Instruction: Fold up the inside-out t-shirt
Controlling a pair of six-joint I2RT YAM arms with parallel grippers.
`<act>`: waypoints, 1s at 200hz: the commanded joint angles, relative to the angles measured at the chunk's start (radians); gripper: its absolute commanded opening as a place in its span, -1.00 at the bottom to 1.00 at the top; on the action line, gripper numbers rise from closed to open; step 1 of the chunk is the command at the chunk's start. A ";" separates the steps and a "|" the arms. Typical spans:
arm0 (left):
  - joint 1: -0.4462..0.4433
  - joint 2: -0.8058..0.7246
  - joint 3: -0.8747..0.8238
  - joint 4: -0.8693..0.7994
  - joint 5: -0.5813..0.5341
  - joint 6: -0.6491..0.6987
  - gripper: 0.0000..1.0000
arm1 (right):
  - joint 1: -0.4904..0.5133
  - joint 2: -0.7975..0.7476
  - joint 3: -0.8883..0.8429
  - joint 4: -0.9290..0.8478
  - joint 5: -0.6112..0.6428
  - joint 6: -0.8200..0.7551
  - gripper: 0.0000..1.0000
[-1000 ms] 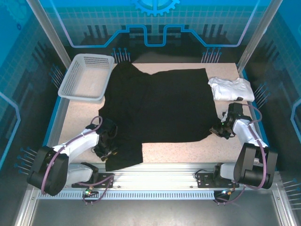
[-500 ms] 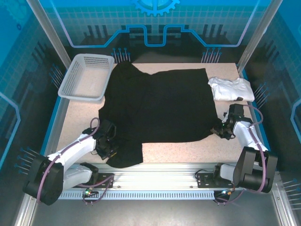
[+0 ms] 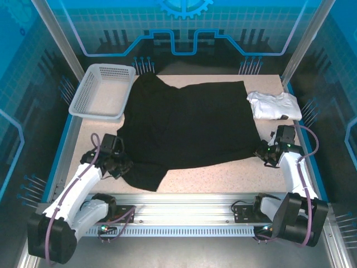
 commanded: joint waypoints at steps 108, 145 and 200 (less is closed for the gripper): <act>0.172 0.221 0.333 0.157 0.149 0.184 -1.00 | 0.001 0.259 0.210 0.079 -0.084 0.007 -0.87; 0.176 0.307 0.350 0.196 0.158 0.189 -1.00 | 0.029 0.339 0.284 0.102 -0.064 0.031 -0.86; 0.188 0.409 0.379 0.277 0.151 0.165 -1.00 | 0.064 0.471 0.365 0.141 -0.029 0.058 -0.85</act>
